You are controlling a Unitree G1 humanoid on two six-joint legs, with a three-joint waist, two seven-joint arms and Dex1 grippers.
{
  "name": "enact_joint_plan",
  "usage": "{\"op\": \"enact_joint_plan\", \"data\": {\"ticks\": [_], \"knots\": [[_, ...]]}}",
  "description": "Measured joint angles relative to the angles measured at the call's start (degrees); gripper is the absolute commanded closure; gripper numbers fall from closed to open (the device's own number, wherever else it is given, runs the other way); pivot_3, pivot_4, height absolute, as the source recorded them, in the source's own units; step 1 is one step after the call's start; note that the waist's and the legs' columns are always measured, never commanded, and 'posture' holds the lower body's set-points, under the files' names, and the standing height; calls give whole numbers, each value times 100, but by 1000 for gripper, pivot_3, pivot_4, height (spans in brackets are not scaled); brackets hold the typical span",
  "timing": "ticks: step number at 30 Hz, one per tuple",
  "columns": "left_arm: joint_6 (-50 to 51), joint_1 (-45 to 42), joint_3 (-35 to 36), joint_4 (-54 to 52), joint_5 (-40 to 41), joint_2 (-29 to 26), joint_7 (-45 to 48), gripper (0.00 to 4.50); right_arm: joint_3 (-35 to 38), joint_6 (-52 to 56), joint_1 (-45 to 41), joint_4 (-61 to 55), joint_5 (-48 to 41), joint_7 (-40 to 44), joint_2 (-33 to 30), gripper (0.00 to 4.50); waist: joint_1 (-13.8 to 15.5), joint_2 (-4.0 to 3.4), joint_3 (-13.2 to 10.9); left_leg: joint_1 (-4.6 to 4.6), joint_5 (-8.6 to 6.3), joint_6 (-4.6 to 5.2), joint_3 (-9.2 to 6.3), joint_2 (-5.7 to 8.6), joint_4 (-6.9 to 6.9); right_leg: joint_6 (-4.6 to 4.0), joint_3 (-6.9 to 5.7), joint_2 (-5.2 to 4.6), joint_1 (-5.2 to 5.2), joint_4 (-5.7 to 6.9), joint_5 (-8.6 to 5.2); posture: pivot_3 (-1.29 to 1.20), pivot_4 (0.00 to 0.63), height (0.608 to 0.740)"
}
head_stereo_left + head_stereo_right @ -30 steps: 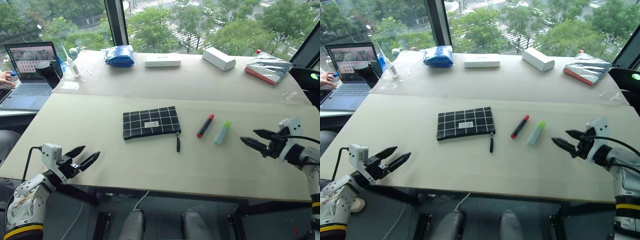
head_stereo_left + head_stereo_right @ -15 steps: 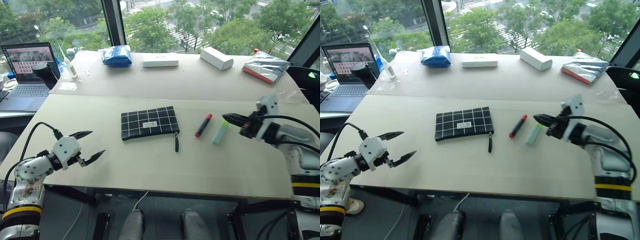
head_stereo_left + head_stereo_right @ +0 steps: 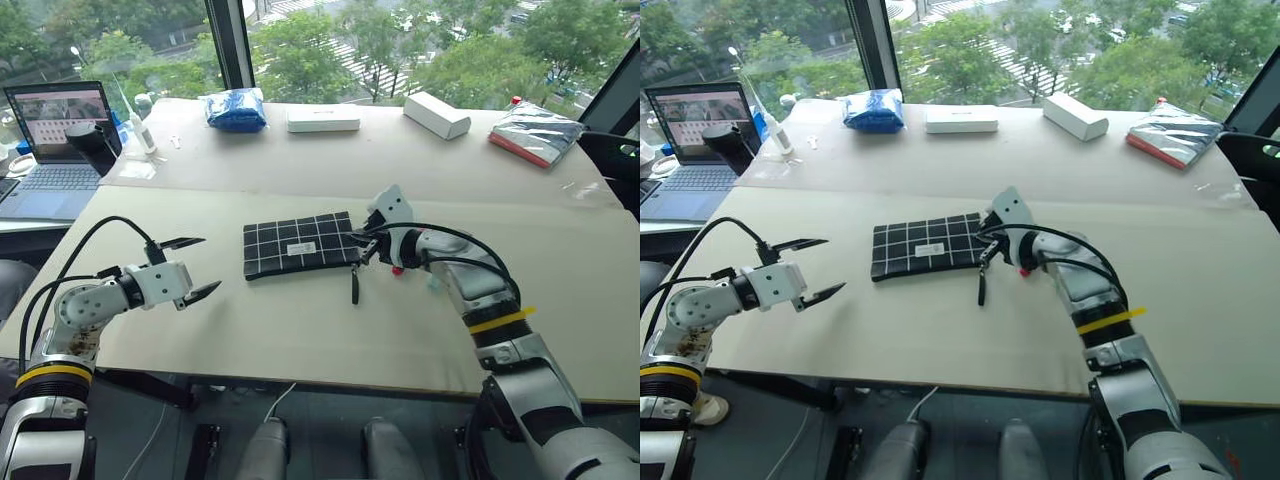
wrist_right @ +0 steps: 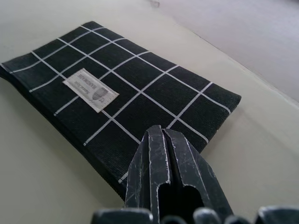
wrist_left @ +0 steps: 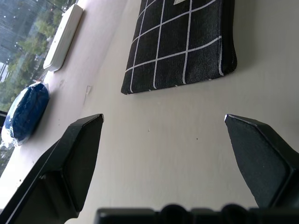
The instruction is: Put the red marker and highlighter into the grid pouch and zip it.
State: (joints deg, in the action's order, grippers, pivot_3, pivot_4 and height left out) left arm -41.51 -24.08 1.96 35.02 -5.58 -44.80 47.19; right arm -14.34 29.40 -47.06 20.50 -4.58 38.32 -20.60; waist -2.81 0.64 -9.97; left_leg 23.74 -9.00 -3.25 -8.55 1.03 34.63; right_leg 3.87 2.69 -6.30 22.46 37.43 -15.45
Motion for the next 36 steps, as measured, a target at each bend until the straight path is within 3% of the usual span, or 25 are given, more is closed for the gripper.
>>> {"op": "enact_joint_plan", "data": {"ticks": [10,19,27,36], "knots": [[-65,-21,-119,0,144,69,-28,0,-767,-426,90,79,680,492,7,4459,-66,0,0,-6,0,0,-2,0,1,9,-1,0,13,31,-6,0,150,740],[-481,-224,-397,394,66,68,-14,0,-798,-675,137,82,1006,509,42,4459,-76,1,1,-13,0,0,-2,0,4,17,-2,0,7,37,-11,0,150,740],[-1517,-804,-921,1372,-695,89,-430,0,-725,-661,142,112,1016,526,69,4459,-58,1,1,-25,0,0,-3,0,5,30,-3,0,-4,41,-18,0,150,740],[-1820,-1831,-1548,2514,-2155,257,-2265,0,-610,-573,273,-37,1016,518,61,4459,-2,2,2,-34,0,0,-3,0,8,35,-4,0,-11,47,-21,0,150,740]]}}
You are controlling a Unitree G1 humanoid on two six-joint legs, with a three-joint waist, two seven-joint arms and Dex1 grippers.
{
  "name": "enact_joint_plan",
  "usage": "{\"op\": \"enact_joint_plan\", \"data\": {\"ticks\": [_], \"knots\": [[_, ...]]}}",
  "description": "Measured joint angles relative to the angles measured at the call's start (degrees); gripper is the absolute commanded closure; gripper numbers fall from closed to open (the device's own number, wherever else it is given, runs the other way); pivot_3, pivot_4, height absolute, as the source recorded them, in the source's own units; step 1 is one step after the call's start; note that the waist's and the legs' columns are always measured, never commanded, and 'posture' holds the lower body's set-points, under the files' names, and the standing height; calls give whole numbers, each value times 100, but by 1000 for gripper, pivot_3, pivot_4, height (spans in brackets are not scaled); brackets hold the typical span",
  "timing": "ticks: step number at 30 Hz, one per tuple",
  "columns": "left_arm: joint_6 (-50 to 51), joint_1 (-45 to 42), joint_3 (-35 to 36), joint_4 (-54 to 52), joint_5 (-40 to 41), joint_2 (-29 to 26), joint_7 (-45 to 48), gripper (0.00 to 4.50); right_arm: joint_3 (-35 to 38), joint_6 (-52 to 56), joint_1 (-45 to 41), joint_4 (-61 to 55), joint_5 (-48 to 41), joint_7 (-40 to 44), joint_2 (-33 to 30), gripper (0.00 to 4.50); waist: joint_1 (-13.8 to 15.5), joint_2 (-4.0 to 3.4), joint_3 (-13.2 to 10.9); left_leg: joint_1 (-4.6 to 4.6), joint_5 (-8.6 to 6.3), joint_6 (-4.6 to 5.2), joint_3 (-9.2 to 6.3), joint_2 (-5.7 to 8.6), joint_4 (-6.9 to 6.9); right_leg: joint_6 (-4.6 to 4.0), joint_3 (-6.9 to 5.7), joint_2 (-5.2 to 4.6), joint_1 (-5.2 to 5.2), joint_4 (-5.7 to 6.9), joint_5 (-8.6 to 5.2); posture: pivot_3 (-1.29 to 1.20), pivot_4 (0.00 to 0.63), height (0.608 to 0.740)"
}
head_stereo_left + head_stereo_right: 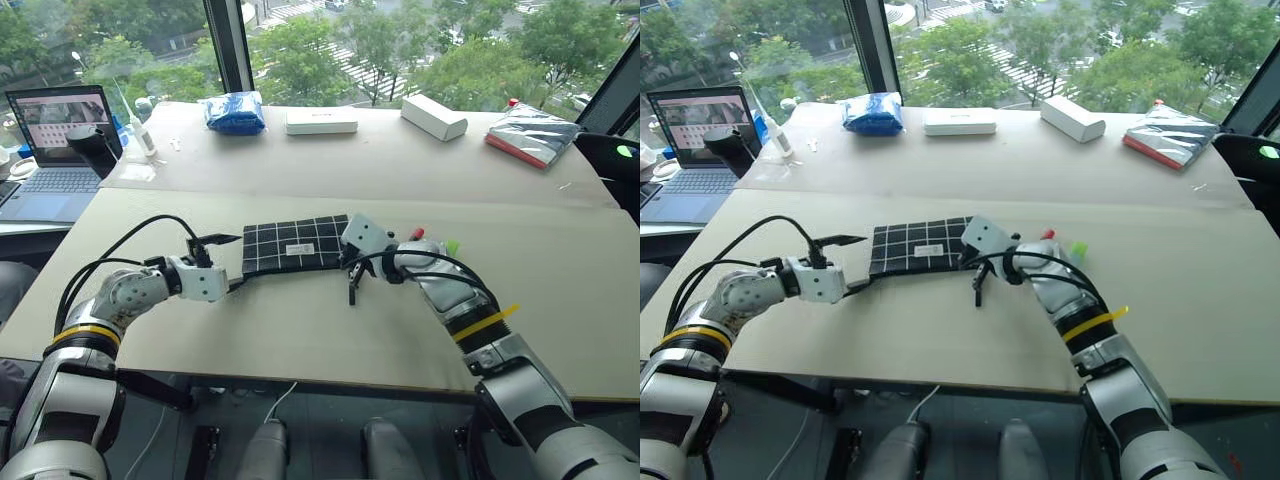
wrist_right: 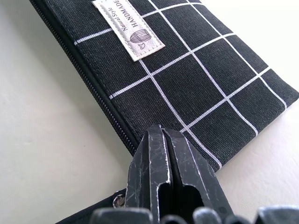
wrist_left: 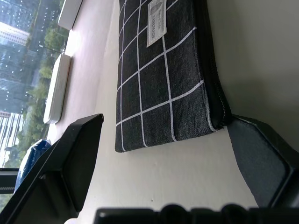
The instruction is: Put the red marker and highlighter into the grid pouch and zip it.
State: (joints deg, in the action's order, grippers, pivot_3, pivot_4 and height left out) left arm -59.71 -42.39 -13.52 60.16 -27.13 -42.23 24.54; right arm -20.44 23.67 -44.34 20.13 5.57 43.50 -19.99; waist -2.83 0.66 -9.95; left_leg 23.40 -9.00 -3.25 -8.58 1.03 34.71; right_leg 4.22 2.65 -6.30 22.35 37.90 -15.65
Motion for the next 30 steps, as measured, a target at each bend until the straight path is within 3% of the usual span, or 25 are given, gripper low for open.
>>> {"op": "enact_joint_plan", "data": {"ticks": [8,11,21,26,30], "knots": [[-152,-352,-360,395,-383,223,-717,0,70,28,65,-76,1,-11,5,4459,13,0,0,2,0,0,0,0,0,1,-1,0,1,-1,-1,0,150,740],[-214,-385,-398,495,-373,240,-689,773,77,35,73,-85,0,-22,6,4500,11,0,0,2,0,0,0,0,0,1,-1,0,1,-1,-1,0,150,740],[-421,-358,-448,643,-216,247,-533,4458,95,39,81,-86,0,-54,19,4500,12,0,0,2,0,0,0,0,-1,1,-2,0,2,-1,-1,0,150,740],[-418,-357,-433,685,-61,280,-427,4458,116,37,90,-85,-16,-74,24,4500,13,0,0,1,0,0,0,0,-1,1,-2,-1,1,-1,-1,0,150,740],[-347,-298,-269,717,354,435,-68,4500,403,119,135,-66,-231,-82,103,3430,21,0,0,5,0,-1,0,0,0,1,-2,-1,1,-2,0,0,150,740]]}}
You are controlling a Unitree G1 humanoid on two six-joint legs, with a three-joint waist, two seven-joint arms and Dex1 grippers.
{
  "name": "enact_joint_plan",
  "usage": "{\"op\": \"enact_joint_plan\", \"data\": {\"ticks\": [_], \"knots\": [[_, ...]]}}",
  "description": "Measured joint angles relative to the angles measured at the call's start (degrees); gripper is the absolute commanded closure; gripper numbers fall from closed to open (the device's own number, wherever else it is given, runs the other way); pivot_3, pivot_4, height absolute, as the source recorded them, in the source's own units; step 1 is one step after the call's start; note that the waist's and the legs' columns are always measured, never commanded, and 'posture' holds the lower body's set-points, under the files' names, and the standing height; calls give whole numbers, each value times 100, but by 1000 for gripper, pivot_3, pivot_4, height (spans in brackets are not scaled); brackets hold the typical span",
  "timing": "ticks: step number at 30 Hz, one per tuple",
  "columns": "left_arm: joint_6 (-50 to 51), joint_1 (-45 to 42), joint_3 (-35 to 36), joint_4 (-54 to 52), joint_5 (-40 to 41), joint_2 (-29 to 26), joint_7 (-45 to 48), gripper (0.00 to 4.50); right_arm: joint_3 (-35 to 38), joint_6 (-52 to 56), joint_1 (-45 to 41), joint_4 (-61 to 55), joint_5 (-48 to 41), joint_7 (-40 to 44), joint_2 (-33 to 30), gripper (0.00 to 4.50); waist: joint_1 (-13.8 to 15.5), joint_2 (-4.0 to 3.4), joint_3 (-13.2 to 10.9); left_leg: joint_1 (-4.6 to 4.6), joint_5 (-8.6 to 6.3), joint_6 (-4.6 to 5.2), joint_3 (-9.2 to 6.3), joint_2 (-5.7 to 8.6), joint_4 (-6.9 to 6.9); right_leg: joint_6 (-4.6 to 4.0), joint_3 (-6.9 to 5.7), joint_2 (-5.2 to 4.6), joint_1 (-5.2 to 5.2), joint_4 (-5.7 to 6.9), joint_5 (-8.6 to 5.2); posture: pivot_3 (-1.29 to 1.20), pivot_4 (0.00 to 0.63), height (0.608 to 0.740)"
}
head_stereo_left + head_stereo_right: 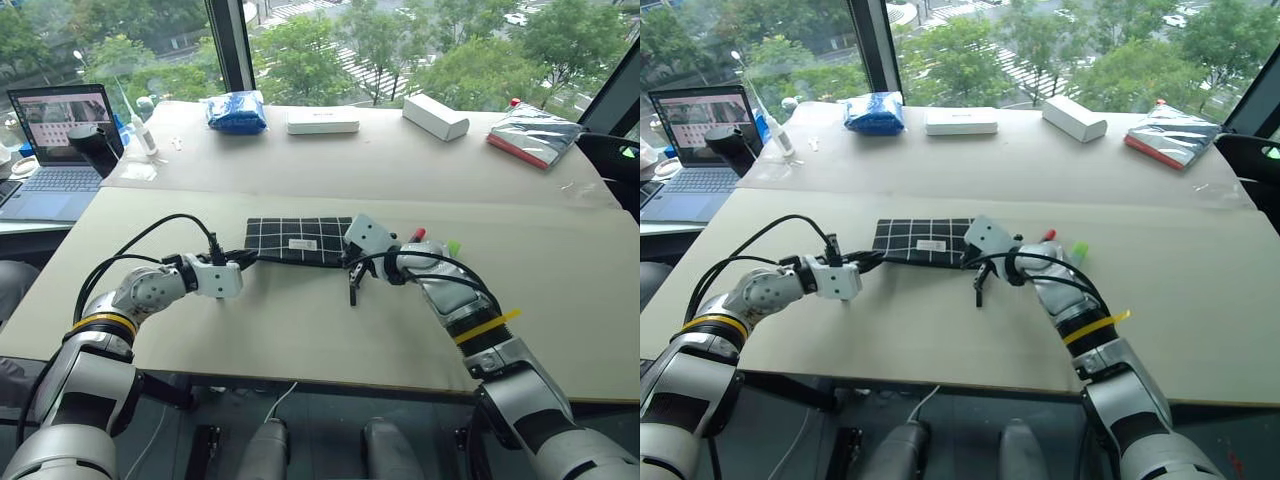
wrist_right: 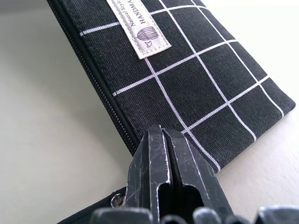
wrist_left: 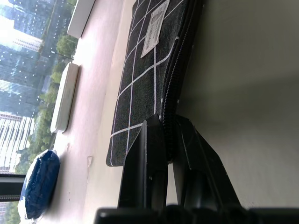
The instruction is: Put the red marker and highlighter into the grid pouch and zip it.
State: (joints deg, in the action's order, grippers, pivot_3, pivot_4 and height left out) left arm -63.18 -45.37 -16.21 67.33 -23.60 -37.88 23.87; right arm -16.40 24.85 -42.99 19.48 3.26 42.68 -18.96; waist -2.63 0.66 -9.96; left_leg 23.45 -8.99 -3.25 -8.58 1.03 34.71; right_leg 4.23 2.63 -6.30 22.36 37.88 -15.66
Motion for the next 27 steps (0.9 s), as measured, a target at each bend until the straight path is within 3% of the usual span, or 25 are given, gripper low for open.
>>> {"op": "enact_joint_plan", "data": {"ticks": [3,10,18,24,27], "knots": [[211,59,193,-14,505,157,584,4500,457,277,-4,13,-436,49,92,2269,-3,0,0,1,0,0,0,0,0,0,0,0,1,0,0,0,150,740],[904,480,601,-617,1569,375,1674,4500,1092,954,-73,-494,-1299,389,15,55,-49,-1,-1,5,0,0,-2,0,-1,-1,0,0,6,2,1,0,150,740],[2493,1452,1065,-2378,2420,423,1997,4500,1801,1972,-364,-796,-2271,567,-266,55,-115,-1,-1,8,0,0,-6,-1,-3,-10,0,0,7,0,6,0,150,740],[4344,2439,1515,-4406,3044,620,1581,4500,2355,2148,-461,-909,-2617,512,-891,55,-100,0,-2,9,0,0,-6,0,-3,-10,0,-2,4,-3,5,0,150,740],[5259,2666,1642,-5293,3277,722,1324,4500,2352,2157,-76,-1243,-2652,456,-963,55,-95,1,-2,10,0,0,-7,-1,-2,-6,0,-1,4,-5,3,0,150,740]]}}
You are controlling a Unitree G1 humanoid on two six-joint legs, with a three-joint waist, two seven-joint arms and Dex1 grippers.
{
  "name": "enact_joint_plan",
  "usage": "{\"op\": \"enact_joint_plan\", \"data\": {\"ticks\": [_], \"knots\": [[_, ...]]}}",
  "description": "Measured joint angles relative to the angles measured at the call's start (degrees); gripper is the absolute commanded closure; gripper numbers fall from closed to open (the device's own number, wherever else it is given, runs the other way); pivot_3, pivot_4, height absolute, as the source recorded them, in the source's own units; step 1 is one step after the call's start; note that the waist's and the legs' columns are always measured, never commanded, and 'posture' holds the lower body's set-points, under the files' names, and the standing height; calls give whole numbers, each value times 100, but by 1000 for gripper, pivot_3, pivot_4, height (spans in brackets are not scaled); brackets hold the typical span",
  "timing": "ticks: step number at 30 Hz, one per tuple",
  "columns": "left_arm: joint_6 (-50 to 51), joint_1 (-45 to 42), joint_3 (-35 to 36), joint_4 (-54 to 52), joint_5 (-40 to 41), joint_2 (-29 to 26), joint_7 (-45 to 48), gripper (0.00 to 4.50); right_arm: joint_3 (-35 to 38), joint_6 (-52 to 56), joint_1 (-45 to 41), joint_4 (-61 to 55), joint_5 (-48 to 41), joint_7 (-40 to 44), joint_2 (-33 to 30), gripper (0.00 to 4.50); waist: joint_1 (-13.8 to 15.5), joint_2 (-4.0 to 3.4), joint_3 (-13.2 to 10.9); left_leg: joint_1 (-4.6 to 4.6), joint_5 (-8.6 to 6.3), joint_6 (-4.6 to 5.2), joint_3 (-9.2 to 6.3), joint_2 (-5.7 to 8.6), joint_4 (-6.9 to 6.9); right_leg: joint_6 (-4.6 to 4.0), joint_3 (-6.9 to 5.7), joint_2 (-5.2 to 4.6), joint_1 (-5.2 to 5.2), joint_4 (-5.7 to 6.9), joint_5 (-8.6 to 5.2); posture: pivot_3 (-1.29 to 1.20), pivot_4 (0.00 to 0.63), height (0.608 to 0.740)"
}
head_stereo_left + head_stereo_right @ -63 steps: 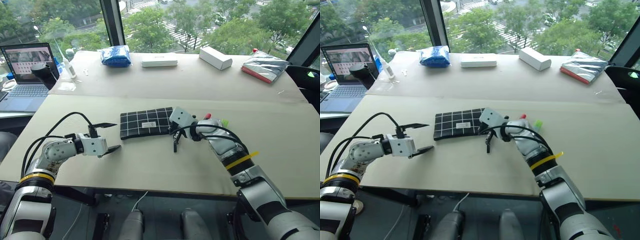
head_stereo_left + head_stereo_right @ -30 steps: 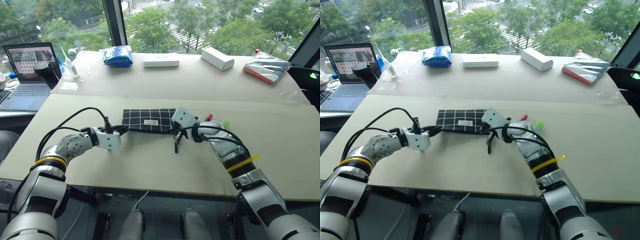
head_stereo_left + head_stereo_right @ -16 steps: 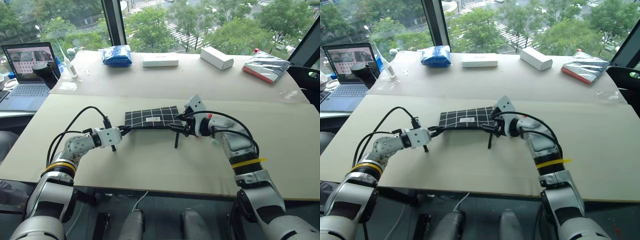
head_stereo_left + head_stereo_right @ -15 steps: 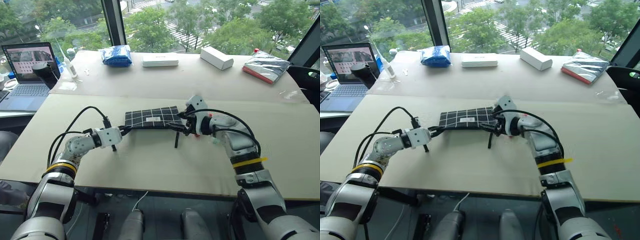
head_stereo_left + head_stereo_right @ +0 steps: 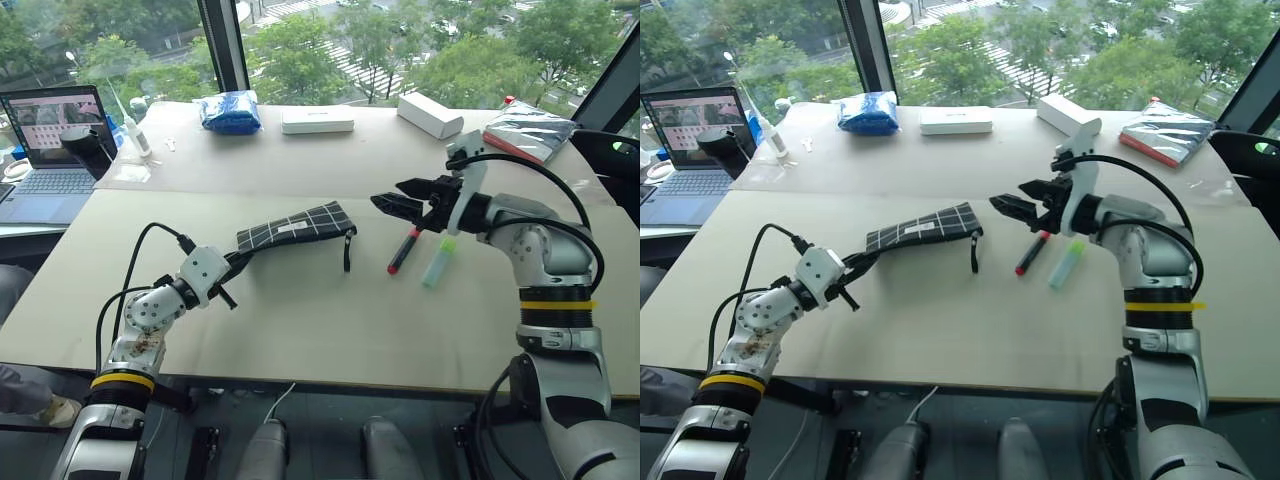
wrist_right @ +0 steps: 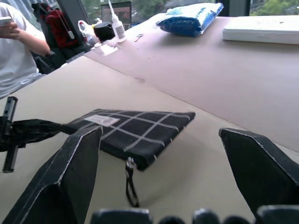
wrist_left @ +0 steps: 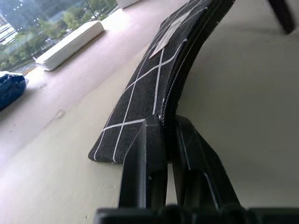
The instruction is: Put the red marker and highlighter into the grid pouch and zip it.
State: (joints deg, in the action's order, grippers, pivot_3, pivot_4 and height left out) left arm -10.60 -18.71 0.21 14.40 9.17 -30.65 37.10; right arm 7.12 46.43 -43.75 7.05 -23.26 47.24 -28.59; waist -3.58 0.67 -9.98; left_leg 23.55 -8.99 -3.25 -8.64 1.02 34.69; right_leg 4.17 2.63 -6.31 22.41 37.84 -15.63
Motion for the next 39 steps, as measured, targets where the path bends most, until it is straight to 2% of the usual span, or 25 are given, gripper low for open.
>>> {"op": "enact_joint_plan", "data": {"ticks": [5,9,16,27,35,39], "knots": [[1193,225,82,-1159,118,26,-268,4500,-215,252,625,-566,-58,-213,40,55,-14,-3,-2,3,0,0,1,0,3,0,1,0,1,-1,0,0,150,740],[1622,296,75,-1483,73,31,-310,4500,-541,300,670,-744,107,-700,388,55,-33,-3,-3,-1,0,0,2,-1,0,3,1,2,1,-2,-3,0,150,740],[1703,327,74,-1520,-45,21,-275,4500,-882,-16,337,34,575,-1145,623,55,29,-3,-4,8,0,0,2,0,3,-6,0,1,-1,-18,3,0,150,740],[1701,326,-24,-1517,-219,98,-270,4500,-1109,-501,-80,860,853,-1132,1134,55,6,-4,-4,7,0,0,2,0,0,-16,0,2,1,-18,9,0,150,740],[1743,328,-42,-1618,-236,125,-271,4500,-1110,-848,-263,1346,969,-1133,1241,55,5,-4,-4,7,0,0,2,0,0,-18,0,2,0,-18,10,0,150,740],[1855,367,-42,-1706,-236,125,-271,4500,-1112,-979,-291,1505,1036,-1128,1266,950,-12,-4,-5,7,0,0,2,0,0,-18,0,2,0,-18,10,0,150,740]]}}
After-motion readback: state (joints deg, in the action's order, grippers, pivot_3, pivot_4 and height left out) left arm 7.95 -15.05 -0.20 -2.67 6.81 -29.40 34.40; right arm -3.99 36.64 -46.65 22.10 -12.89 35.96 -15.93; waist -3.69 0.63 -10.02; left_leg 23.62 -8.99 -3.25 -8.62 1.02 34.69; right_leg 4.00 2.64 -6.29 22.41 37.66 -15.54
